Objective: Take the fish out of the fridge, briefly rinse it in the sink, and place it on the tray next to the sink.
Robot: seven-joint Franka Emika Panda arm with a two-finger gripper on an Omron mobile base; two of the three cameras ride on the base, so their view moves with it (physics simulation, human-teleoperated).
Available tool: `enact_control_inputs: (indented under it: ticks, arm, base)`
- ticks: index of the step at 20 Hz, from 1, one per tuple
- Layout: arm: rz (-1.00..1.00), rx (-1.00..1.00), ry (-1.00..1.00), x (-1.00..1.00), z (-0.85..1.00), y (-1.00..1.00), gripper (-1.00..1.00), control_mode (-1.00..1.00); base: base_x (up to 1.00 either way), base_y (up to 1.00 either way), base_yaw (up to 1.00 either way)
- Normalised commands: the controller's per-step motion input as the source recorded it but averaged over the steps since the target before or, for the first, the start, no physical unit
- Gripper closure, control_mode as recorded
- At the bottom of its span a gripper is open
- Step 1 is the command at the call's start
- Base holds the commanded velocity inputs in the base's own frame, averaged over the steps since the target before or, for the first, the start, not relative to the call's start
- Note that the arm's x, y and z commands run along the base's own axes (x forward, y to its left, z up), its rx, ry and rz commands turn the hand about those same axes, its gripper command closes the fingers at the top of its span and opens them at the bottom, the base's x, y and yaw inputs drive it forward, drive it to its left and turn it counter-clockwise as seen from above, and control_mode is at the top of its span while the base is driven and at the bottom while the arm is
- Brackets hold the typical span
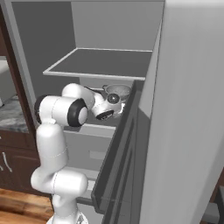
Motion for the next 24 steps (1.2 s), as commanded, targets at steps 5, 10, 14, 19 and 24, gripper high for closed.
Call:
enact_control_inputs:
  ticks: [5, 10, 14, 19, 24]
  arm:
    - [0.00, -0.01, -0.04, 0.07, -0.09, 0.00, 1.00, -1.00]
    - [0.00, 0.00, -0.06, -0.53, 0.08, 0.08, 1.00, -1.00]
    - [0.00, 0.00, -0.04, -1.00, 0.48, 0.28, 1.00, -1.00]
    - [0.02, 0.00, 0.04, -1.00, 0.93, 0.39, 1.00, -1.00]
    - [0.03, 0.03, 0.09, -1.00, 1.00, 0.41, 1.00, -1.00]
  base:
    - [0.00, 0.00, 0.00]
    - [0.00, 0.00, 0.00]
    - [0.00, 0.00, 0.00]
    - [0.00, 0.00, 0.00]
    - [0.00, 0.00, 0.00]
